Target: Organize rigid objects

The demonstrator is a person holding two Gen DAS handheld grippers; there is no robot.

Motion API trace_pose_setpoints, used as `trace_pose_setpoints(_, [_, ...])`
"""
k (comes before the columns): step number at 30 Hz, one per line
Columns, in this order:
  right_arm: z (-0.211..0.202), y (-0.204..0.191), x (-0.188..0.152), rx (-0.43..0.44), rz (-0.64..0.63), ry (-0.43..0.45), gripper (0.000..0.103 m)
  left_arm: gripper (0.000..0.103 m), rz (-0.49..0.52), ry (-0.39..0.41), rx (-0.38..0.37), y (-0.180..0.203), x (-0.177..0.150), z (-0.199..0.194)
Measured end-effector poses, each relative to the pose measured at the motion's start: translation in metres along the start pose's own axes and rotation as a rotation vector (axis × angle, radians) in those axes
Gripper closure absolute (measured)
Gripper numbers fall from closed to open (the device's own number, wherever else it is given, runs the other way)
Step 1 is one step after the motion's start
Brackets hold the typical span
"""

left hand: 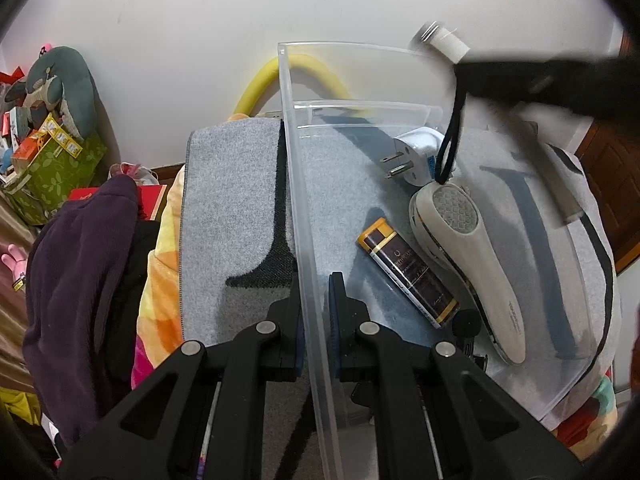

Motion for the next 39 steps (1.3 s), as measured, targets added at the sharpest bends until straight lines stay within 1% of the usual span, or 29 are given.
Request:
trace_pose_setpoints(2, [0.025,0.005,-0.007,0.001,0.017,-0.072,0.089,0.094,-0.003,0.0,-0.004,-0.001,0.0,0.0])
trace_pose_setpoints(4, [0.043,0.009,-0.014,-0.002,0.025,-0.123,0.089,0.094,-0.005,0.001,-0.008,-0.002,0.0,0.001])
trace_pose_setpoints(7, [0.058,0.011,-0.025,-0.015,0.019,-0.168,0.089,0.094,-0.011,0.0,-0.015,-0.003,0.0,0.001])
trace_pose_setpoints(11, [0.071,0.01,-0.035,0.011,0.033,-0.222,0.089,0.094,-0.015,-0.002,-0.02,-0.003,0.0,0.001])
trace_pose_setpoints(13, [0.071,0.014,-0.036,0.015,0.051,-0.227,0.088,0.094,-0.015,-0.003,-0.019,-0.003,0.0,0.001])
trace_pose_setpoints(18, [0.055,0.02,-0.033,0.034,0.076,-0.196,0.084,0.094,-0.019,-0.004,-0.023,-0.004,0.0,0.0])
trace_pose_setpoints(23, [0.021,0.021,-0.034,0.008,0.041,-0.141,0.083,0.094,-0.023,-0.011,-0.031,-0.004,0.0,-0.001])
trace_pose_setpoints(25, [0.005,0.018,-0.034,-0.009,0.023,-0.111,0.082,0.094,-0.012,-0.012,-0.027,-0.003,0.001,-0.002])
trace_pose_setpoints(26, [-0.005,0.016,-0.037,-0.024,0.007,-0.09,0.076,0.094,-0.009,-0.011,-0.027,-0.003,0.001,-0.004])
trace_pose_setpoints(27, [-0.016,0.014,-0.039,-0.034,-0.009,-0.064,0.067,0.094,-0.008,-0.006,-0.025,-0.003,0.002,-0.006])
trace_pose_setpoints(28, [-0.026,0.012,-0.042,-0.04,-0.018,-0.038,0.062,0.094,-0.006,-0.001,-0.024,-0.003,0.003,-0.008])
trace_pose_setpoints(29, [-0.036,0.011,-0.044,-0.041,-0.022,-0.011,0.054,0.094,-0.007,0.005,-0.022,-0.004,0.004,-0.011])
trace_pose_setpoints(30, [-0.045,0.01,-0.046,-0.038,-0.023,0.009,0.05,0.094,-0.007,0.015,-0.017,-0.005,0.006,-0.015])
trace_pose_setpoints(34, [-0.074,0.007,-0.056,-0.047,-0.026,0.061,0.046,0.093,-0.006,0.046,0.004,-0.008,0.011,-0.033])
trace_pose_setpoints(35, [-0.08,0.007,-0.058,-0.048,-0.026,0.073,0.043,0.092,-0.007,0.058,0.011,-0.01,0.012,-0.038])
trace_pose_setpoints(36, [-0.086,0.007,-0.061,-0.051,-0.026,0.084,0.038,0.088,-0.011,0.074,0.018,-0.012,0.013,-0.045])
trace_pose_setpoints(37, [-0.092,0.007,-0.064,-0.055,-0.029,0.097,0.036,0.081,-0.015,0.085,0.02,-0.013,0.014,-0.05])
trace_pose_setpoints(38, [-0.097,0.005,-0.066,-0.059,-0.033,0.108,0.033,0.076,-0.023,0.102,0.017,-0.015,0.014,-0.058])
trace_pose_setpoints(39, [-0.101,0.004,-0.068,-0.062,-0.037,0.116,0.031,0.07,-0.03,0.117,0.014,-0.016,0.014,-0.065])
Point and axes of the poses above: each gripper's, at about its wrist camera, not at the fingertips, and z roughly the way its jaws point, y to its right, x to its top, the point moved 8 cm from there along z, roughly the way its jaws point, and after that the axes turned 13 degrees about x, right-handed, at the moved point
